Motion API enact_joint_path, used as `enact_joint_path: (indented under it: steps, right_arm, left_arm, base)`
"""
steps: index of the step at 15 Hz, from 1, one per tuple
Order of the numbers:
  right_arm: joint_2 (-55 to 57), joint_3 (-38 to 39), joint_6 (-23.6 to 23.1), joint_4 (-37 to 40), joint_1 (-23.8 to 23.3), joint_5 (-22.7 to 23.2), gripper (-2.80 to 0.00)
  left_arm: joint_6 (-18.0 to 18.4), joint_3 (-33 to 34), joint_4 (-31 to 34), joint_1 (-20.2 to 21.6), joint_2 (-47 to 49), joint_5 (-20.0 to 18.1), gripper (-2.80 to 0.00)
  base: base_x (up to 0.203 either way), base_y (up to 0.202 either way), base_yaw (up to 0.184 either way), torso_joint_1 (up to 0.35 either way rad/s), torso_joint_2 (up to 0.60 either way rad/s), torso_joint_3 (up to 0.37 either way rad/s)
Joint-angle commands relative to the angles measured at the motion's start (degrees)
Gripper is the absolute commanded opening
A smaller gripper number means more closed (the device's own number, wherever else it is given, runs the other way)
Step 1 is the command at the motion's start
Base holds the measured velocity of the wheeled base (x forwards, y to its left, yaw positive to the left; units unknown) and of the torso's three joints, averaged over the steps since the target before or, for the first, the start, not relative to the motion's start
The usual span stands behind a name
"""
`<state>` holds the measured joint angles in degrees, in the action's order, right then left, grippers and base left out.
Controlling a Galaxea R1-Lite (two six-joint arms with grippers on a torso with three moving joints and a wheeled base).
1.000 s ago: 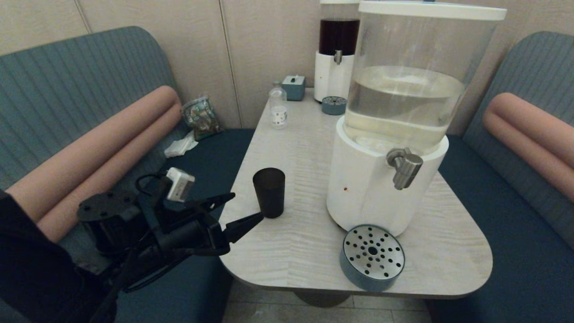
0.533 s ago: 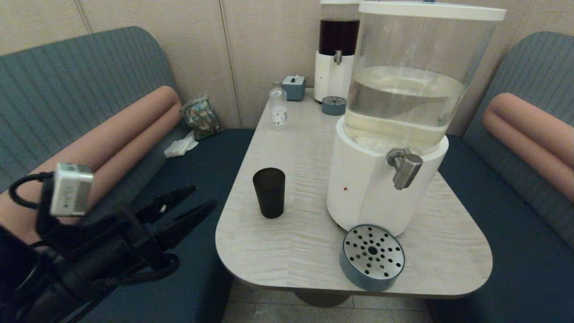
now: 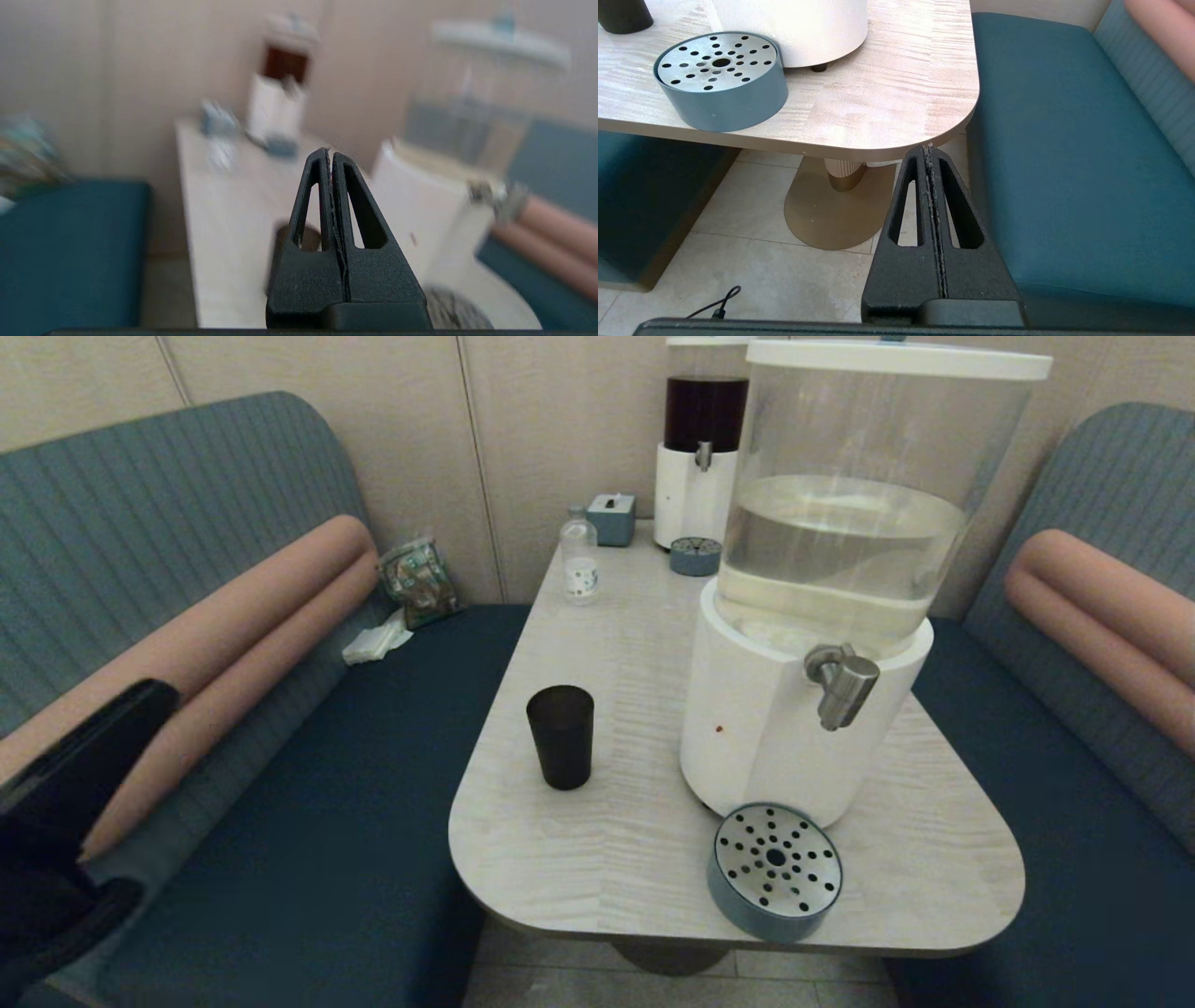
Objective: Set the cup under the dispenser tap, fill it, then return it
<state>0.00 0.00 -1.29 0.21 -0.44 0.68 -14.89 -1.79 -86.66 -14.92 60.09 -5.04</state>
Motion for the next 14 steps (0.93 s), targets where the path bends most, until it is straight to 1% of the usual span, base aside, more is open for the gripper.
enact_joint_path:
  steps: [1, 3, 4, 6, 7, 10, 12, 14]
  right_arm:
    - [0.09, 0.0, -0.03, 0.05, 0.0, 0.03, -2.8]
    - [0.09, 0.03, -0.03, -0.03, 0.0, 0.03, -2.8]
    - [0.09, 0.0, -0.03, 0.06, 0.0, 0.03, -2.8]
    - [0.09, 0.0, -0.03, 0.06, 0.0, 0.03, -2.8]
    - [0.09, 0.08, -0.03, 0.04, 0.0, 0.03, -2.8]
    - [0.09, 0.06, -0.03, -0.03, 0.0, 0.03, -2.8]
    - [0.09, 0.0, -0.03, 0.06, 0.0, 0.03, -2.8]
    - [0.09, 0.09, -0.03, -0.01, 0.0, 0.03, -2.8]
  left_arm:
    - [-0.41, 1.17, -0.33, 4.27, -8.91, 0.47, -2.8]
    - [-0.67, 1.47, -0.17, 7.63, -14.11, 0.66, -2.8]
    - [-1.0, 1.57, 0.07, 8.66, -16.63, 0.73, -2.8]
    - [-2.32, 1.66, 3.04, 9.39, -21.5, 1.18, -2.8]
    - [-2.97, 1.68, 6.48, 9.46, -25.61, 1.44, -2.8]
    - [-5.64, 1.69, 21.49, 9.76, -38.58, 1.78, -2.8]
    - [-7.74, 1.7, 30.69, 10.2, -43.77, 1.86, -2.8]
    - [-7.94, 1.7, 31.32, 11.21, -44.63, 1.8, -2.8]
  base:
    - [0.0, 0.0, 0.0, 0.0, 0.0, 0.0]
    - [0.0, 0.0, 0.0, 0.0, 0.0, 0.0]
    - [0.0, 0.0, 0.0, 0.0, 0.0, 0.0]
    - [0.0, 0.0, 0.0, 0.0, 0.0, 0.0]
    - [0.0, 0.0, 0.0, 0.0, 0.0, 0.0]
    - [0.0, 0.0, 0.0, 0.0, 0.0, 0.0]
    - [0.0, 0.0, 0.0, 0.0, 0.0, 0.0]
    - [0.0, 0.0, 0.0, 0.0, 0.0, 0.0]
